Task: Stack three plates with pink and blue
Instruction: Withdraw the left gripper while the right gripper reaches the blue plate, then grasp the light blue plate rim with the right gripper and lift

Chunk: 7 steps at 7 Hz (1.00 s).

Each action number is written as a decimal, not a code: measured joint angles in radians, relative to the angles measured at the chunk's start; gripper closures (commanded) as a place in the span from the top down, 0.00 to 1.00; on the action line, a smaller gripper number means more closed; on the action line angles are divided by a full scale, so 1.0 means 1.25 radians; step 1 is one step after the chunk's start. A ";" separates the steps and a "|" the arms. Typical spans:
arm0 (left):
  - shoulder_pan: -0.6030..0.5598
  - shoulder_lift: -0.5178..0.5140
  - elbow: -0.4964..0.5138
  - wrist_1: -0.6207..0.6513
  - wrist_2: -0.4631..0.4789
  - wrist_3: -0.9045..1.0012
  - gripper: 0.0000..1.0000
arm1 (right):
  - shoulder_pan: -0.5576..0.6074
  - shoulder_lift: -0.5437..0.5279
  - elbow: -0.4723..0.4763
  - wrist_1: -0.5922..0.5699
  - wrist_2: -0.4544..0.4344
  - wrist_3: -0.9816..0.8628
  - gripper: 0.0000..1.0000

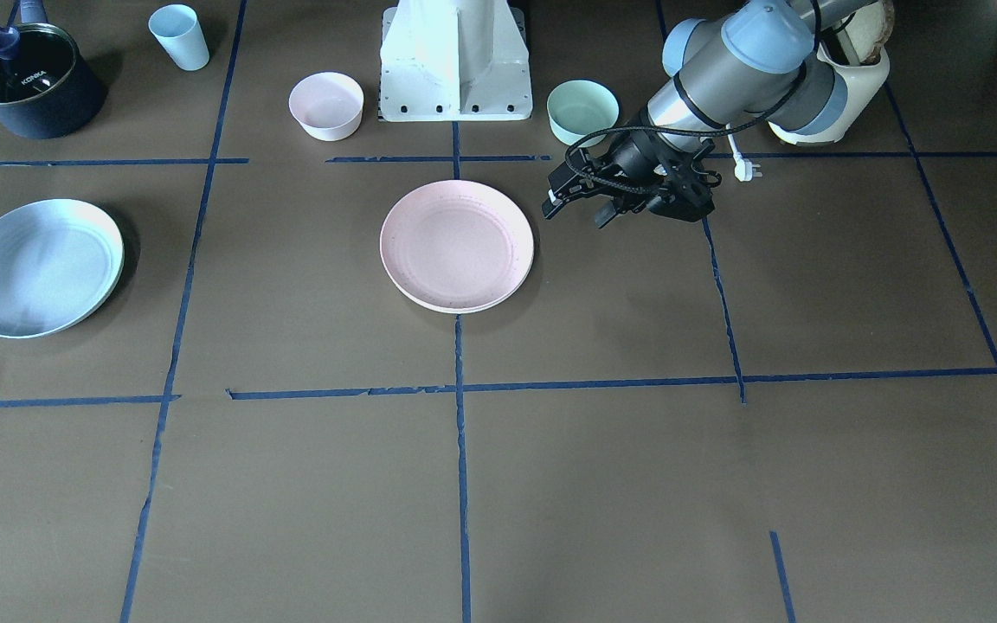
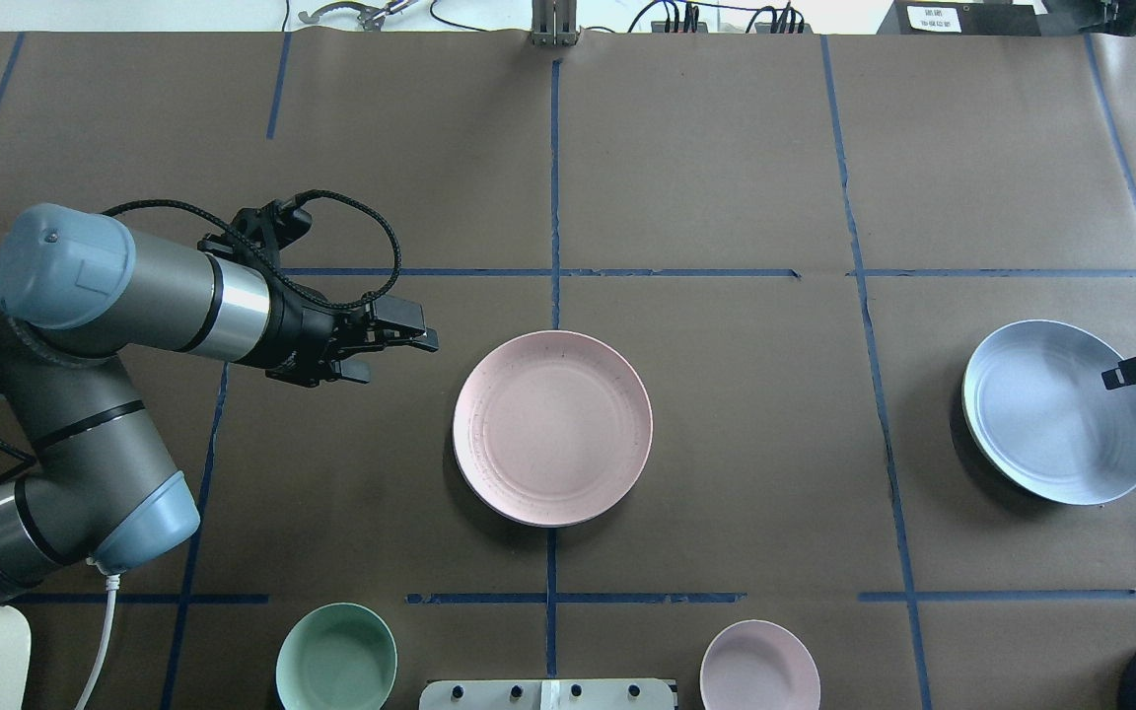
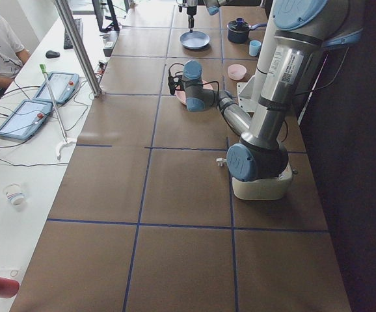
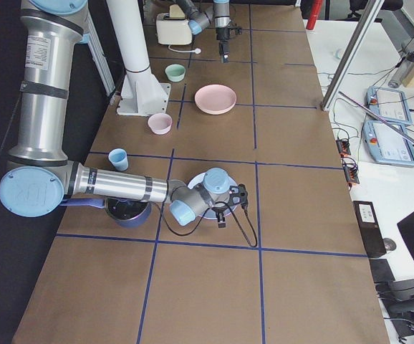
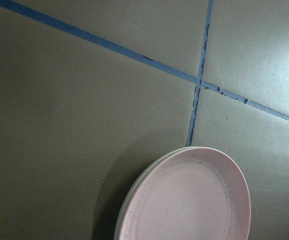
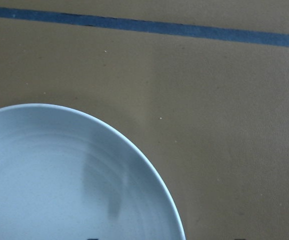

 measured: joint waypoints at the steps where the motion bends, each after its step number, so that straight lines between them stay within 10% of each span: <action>1: 0.000 0.000 0.000 0.000 0.001 0.000 1.00 | -0.001 -0.001 -0.018 0.024 0.001 0.016 0.00; 7: 0.000 0.001 -0.006 -0.001 0.002 0.000 1.00 | -0.048 0.065 0.071 0.033 0.084 0.212 0.00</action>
